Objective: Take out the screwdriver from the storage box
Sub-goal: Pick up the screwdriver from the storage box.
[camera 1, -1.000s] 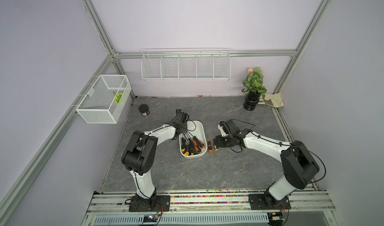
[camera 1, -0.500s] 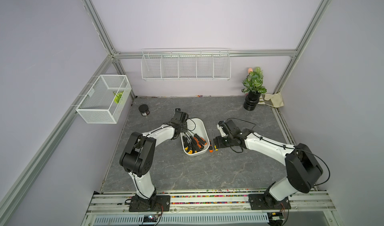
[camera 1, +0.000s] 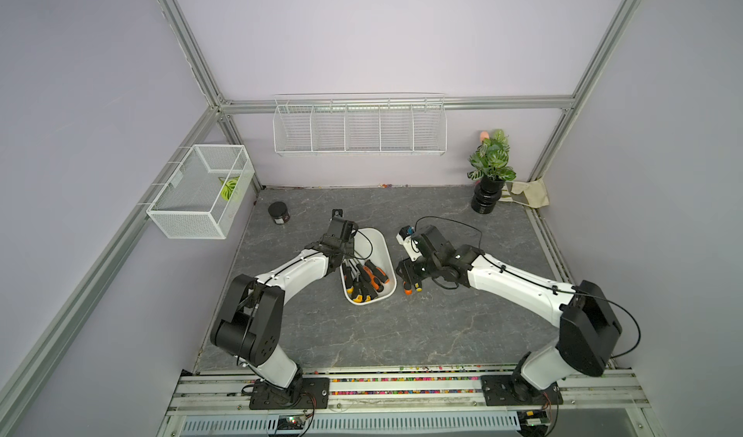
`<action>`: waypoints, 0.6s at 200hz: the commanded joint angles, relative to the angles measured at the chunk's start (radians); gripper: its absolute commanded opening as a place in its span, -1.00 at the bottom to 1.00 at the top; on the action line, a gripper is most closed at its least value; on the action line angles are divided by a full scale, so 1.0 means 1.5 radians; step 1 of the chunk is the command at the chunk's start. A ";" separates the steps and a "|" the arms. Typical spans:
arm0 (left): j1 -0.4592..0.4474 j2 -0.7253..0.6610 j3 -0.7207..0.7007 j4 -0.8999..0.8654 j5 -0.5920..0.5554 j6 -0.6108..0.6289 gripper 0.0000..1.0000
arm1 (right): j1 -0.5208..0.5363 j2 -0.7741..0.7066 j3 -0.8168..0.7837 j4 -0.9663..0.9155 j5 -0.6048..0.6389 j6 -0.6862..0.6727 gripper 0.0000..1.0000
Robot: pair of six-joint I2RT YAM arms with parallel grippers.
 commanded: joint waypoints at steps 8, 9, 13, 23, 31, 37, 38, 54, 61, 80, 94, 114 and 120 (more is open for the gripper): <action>-0.007 -0.048 -0.054 0.087 0.021 0.050 -1.00 | 0.026 0.050 0.041 -0.016 -0.012 -0.052 -0.09; -0.008 -0.049 -0.055 0.089 0.023 0.050 -1.00 | 0.027 0.051 0.042 -0.016 -0.012 -0.053 -0.09; -0.009 -0.054 -0.061 0.098 0.029 0.052 -1.00 | 0.030 0.058 0.048 -0.017 -0.016 -0.057 -0.09; -0.011 -0.063 -0.069 0.112 0.043 0.057 -1.00 | 0.037 0.075 0.065 -0.024 -0.017 -0.067 -0.09; -0.012 -0.065 -0.072 0.118 0.051 0.057 -1.00 | 0.043 0.091 0.082 -0.034 -0.017 -0.076 -0.11; -0.013 -0.066 -0.074 0.121 0.056 0.058 -1.00 | 0.047 0.101 0.096 -0.042 -0.016 -0.081 -0.11; -0.013 -0.066 -0.074 0.121 0.057 0.058 -1.00 | 0.048 0.103 0.098 -0.043 -0.016 -0.082 -0.11; -0.016 -0.068 -0.076 0.124 0.067 0.056 -1.00 | 0.052 0.132 0.130 -0.064 -0.012 -0.090 -0.11; -0.016 -0.069 -0.080 0.127 0.070 0.054 -1.00 | 0.053 0.143 0.142 -0.072 -0.011 -0.090 -0.13; -0.018 -0.073 -0.090 0.134 0.082 0.046 -1.00 | 0.053 0.172 0.168 -0.089 -0.004 -0.088 -0.14; -0.018 -0.079 -0.098 0.137 0.089 0.039 -1.00 | 0.054 0.191 0.188 -0.102 0.002 -0.086 -0.15; -0.019 -0.084 -0.102 0.137 0.097 0.034 -1.00 | 0.055 0.223 0.223 -0.132 0.023 -0.080 -0.16; -0.019 -0.086 -0.102 0.137 0.098 0.034 -1.00 | 0.055 0.233 0.233 -0.142 0.031 -0.079 -0.17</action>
